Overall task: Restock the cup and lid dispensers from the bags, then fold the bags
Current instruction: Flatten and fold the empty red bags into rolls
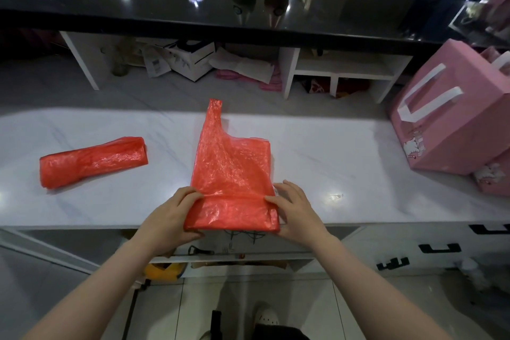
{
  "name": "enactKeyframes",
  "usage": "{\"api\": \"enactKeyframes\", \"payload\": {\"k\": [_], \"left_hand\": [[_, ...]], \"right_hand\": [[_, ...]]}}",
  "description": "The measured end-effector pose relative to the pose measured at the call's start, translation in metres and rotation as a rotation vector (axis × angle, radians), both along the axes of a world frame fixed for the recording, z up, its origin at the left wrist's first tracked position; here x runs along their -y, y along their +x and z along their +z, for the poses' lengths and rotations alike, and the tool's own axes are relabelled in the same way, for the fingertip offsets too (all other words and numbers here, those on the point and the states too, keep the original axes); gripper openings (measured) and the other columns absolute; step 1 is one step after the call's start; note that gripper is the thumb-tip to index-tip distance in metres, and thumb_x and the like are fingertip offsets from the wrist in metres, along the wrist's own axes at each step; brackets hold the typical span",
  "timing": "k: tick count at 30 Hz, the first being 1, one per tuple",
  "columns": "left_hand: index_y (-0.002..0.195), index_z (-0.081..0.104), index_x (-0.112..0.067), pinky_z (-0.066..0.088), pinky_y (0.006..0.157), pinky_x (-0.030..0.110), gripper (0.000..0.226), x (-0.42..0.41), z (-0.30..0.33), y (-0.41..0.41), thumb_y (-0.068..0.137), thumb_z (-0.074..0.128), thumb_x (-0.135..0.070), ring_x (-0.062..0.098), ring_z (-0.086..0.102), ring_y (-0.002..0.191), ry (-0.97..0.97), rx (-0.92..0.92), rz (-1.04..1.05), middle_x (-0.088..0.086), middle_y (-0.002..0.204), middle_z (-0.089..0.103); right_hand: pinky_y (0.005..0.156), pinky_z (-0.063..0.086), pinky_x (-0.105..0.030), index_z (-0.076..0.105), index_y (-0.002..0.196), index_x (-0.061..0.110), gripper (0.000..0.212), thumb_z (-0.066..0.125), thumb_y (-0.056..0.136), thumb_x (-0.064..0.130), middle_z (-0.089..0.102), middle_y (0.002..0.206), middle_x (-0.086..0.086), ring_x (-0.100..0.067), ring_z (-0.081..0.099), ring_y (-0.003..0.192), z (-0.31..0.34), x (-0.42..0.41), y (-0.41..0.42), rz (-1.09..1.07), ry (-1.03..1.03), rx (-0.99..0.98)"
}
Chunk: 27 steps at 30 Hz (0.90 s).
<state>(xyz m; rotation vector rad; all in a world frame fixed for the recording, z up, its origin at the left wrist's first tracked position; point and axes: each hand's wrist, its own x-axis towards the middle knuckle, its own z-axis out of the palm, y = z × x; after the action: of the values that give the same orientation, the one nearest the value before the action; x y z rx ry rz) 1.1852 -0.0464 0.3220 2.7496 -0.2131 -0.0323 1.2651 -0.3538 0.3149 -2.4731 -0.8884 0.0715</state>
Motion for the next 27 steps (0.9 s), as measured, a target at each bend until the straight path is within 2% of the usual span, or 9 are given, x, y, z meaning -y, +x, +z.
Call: {"api": "enactKeyframes", "payload": {"k": [2,4,8,11,17,20,23,25,27], "left_hand": [[0.128,0.043,-0.027,0.046,0.076,0.019,0.073,-0.001,0.001,-0.001,0.067,0.08,-0.043,0.012,0.055,0.102,-0.057,0.019,0.036,-0.008,0.13,0.044],[0.12,0.042,-0.034,0.043,0.073,0.016,0.061,-0.001,0.006,0.001,0.071,0.078,-0.028,0.008,0.055,0.095,-0.175,0.009,0.131,-0.011,0.119,0.051],[0.112,0.047,-0.035,0.048,0.069,0.015,0.045,0.005,0.013,0.006,0.08,0.074,-0.015,0.007,0.064,0.085,-0.483,0.005,0.334,-0.012,0.097,0.065],[0.116,0.054,-0.025,0.046,0.069,0.017,0.034,0.017,0.014,0.012,0.086,0.069,-0.026,0.007,0.062,0.078,-0.482,0.045,0.452,-0.006,0.094,0.069],[0.129,0.045,-0.021,0.042,0.06,0.02,0.046,0.031,0.011,0.022,0.089,0.064,-0.032,0.007,0.058,0.071,-0.452,0.021,0.574,-0.005,0.081,0.065],[0.137,0.037,-0.023,0.048,0.064,0.027,0.055,0.035,0.009,0.022,0.089,0.063,-0.031,0.011,0.057,0.072,-0.335,0.079,0.556,-0.003,0.085,0.063],[0.141,0.037,-0.024,0.053,0.084,0.039,0.059,0.034,0.003,0.018,0.088,0.065,-0.023,0.023,0.058,0.1,-0.212,0.175,0.476,0.01,0.126,0.053],[0.141,0.043,-0.021,0.044,0.098,0.049,0.06,0.036,0.0,0.014,0.086,0.066,-0.012,0.035,0.046,0.125,-0.103,0.261,0.376,0.017,0.146,0.035],[0.137,0.049,-0.014,0.034,0.105,0.053,0.061,0.037,-0.004,0.012,0.081,0.069,0.0,0.041,0.038,0.133,0.03,0.305,0.192,0.019,0.149,0.035]], "right_hand": [[0.109,0.036,-0.045,0.068,0.115,0.015,0.047,0.083,0.072,0.026,0.048,0.136,-0.014,-0.032,0.038,0.132,-0.001,0.001,0.0,-0.01,0.114,0.006],[0.111,0.033,-0.031,0.073,0.108,0.018,0.028,0.076,0.08,0.019,0.047,0.135,-0.008,-0.021,0.037,0.131,-0.001,0.0,0.0,-0.047,0.145,-0.064],[0.092,0.041,-0.006,0.073,0.104,0.013,0.019,0.066,0.089,0.024,0.046,0.122,0.009,-0.007,0.044,0.118,-0.001,-0.005,0.005,-0.246,0.204,-0.199],[0.083,0.049,-0.014,0.069,0.093,0.015,0.019,0.063,0.089,0.033,0.046,0.108,0.013,-0.002,0.046,0.102,0.001,-0.011,0.007,-0.335,0.215,-0.202],[0.087,0.045,-0.028,0.049,0.073,0.02,0.026,0.059,0.087,0.04,0.043,0.1,0.009,-0.007,0.04,0.096,-0.005,-0.022,0.008,-0.448,0.098,-0.065],[0.095,0.042,-0.03,0.054,0.104,0.016,0.032,0.061,0.086,0.041,0.045,0.109,0.003,-0.014,0.041,0.106,-0.007,-0.023,0.007,-0.473,0.091,0.003],[0.108,0.033,-0.037,0.027,0.145,0.03,0.057,0.049,0.094,0.04,0.036,0.141,-0.004,-0.021,0.029,0.133,-0.009,-0.024,0.005,-0.399,0.005,-0.01],[0.114,0.028,-0.042,0.013,0.149,0.042,0.057,0.04,0.098,0.039,0.021,0.154,-0.003,-0.023,0.015,0.143,-0.009,-0.024,0.004,-0.343,-0.091,0.023],[0.116,0.026,-0.042,0.019,0.149,0.041,0.053,0.038,0.1,0.036,0.018,0.158,0.0,-0.023,0.012,0.146,-0.009,-0.022,0.004,-0.296,-0.139,0.053]]}}
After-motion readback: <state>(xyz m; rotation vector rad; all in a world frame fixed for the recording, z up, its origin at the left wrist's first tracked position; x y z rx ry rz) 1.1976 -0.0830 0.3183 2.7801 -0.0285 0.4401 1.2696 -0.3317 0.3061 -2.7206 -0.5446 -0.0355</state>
